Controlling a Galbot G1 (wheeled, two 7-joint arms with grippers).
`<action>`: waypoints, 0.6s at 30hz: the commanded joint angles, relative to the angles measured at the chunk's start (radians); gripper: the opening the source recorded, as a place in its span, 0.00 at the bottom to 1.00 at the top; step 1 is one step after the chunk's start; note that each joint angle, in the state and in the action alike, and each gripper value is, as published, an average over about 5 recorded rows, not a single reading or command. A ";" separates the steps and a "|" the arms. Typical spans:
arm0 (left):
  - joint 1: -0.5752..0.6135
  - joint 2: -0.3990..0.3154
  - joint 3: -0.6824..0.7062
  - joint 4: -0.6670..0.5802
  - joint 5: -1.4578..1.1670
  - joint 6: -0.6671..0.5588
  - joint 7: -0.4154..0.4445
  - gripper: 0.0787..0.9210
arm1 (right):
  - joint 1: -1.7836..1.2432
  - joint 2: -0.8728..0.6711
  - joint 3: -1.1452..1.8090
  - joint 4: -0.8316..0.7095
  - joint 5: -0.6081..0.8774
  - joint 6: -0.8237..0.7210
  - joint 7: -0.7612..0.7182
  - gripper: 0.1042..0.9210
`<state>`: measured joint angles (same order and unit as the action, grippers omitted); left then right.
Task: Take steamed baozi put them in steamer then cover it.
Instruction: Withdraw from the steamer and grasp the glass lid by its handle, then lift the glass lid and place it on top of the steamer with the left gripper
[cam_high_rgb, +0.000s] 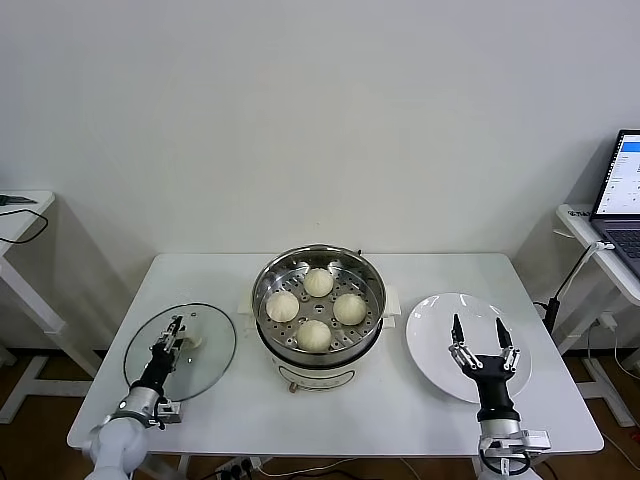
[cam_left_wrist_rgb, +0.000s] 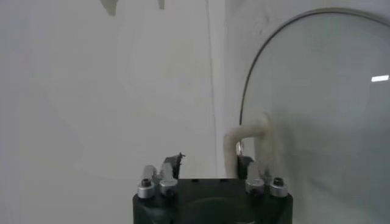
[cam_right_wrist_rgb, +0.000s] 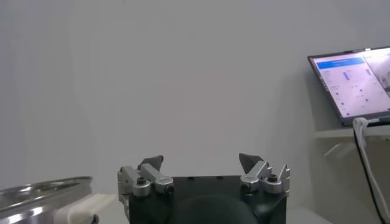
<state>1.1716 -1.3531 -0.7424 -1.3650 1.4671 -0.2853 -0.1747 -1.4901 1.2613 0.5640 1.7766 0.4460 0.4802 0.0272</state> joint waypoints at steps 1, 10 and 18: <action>-0.003 -0.003 0.002 0.002 0.009 0.015 -0.021 0.33 | 0.002 0.001 -0.001 -0.004 -0.003 0.006 0.000 0.88; 0.064 -0.002 -0.053 -0.190 0.009 0.031 -0.015 0.13 | 0.013 -0.001 -0.002 -0.011 -0.004 0.013 -0.001 0.88; 0.177 0.050 -0.123 -0.473 -0.138 0.115 0.064 0.13 | 0.027 -0.005 -0.003 -0.018 -0.003 0.016 -0.001 0.88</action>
<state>1.2361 -1.3447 -0.7976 -1.5221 1.4629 -0.2460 -0.1794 -1.4675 1.2574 0.5619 1.7601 0.4433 0.4958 0.0264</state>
